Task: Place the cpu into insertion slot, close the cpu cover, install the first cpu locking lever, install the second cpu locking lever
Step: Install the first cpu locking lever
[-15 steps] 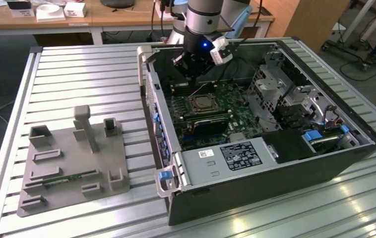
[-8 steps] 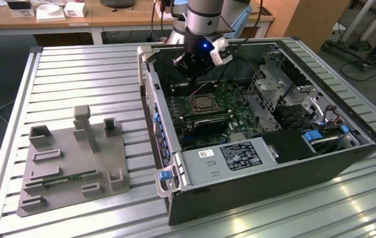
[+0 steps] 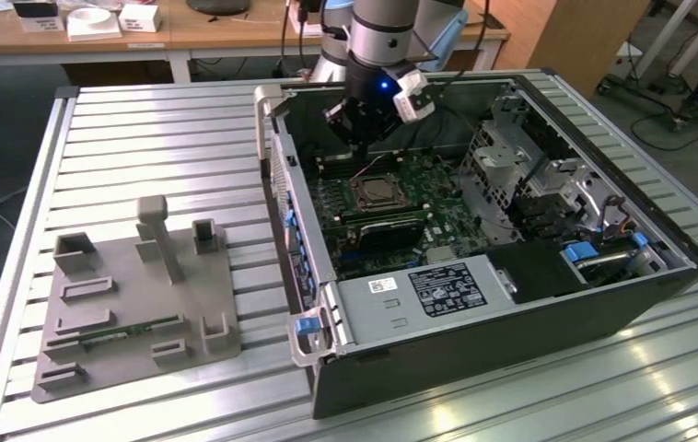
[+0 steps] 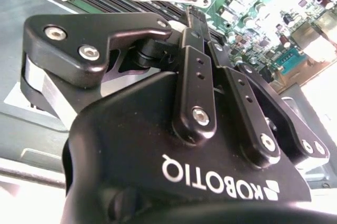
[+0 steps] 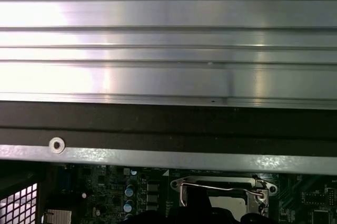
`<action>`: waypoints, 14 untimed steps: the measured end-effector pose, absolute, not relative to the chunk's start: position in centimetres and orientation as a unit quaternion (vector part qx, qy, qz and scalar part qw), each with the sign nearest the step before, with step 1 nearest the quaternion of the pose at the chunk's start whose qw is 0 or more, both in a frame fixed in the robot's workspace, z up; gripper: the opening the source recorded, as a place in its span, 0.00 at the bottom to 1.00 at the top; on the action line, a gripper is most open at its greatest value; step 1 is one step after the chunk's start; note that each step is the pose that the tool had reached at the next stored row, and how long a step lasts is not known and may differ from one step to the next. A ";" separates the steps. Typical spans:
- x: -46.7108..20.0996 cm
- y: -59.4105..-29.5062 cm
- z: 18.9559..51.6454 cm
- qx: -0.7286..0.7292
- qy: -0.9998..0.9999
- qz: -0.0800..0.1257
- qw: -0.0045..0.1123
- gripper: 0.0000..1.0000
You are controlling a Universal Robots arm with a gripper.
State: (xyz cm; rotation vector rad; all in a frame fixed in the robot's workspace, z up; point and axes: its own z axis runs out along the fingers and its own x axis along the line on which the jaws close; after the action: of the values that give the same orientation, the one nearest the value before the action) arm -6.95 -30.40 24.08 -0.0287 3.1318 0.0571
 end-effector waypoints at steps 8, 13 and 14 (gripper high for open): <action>-6.8 -30.4 24.0 -0.009 1.000 0.018 0.005 0.10; -6.8 -30.4 24.0 -0.009 1.000 0.018 0.005 0.10; -6.8 -30.4 24.0 -0.009 1.000 0.018 0.005 0.10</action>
State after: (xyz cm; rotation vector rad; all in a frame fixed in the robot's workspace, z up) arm -6.80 -30.40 23.98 -0.0287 3.1317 0.0570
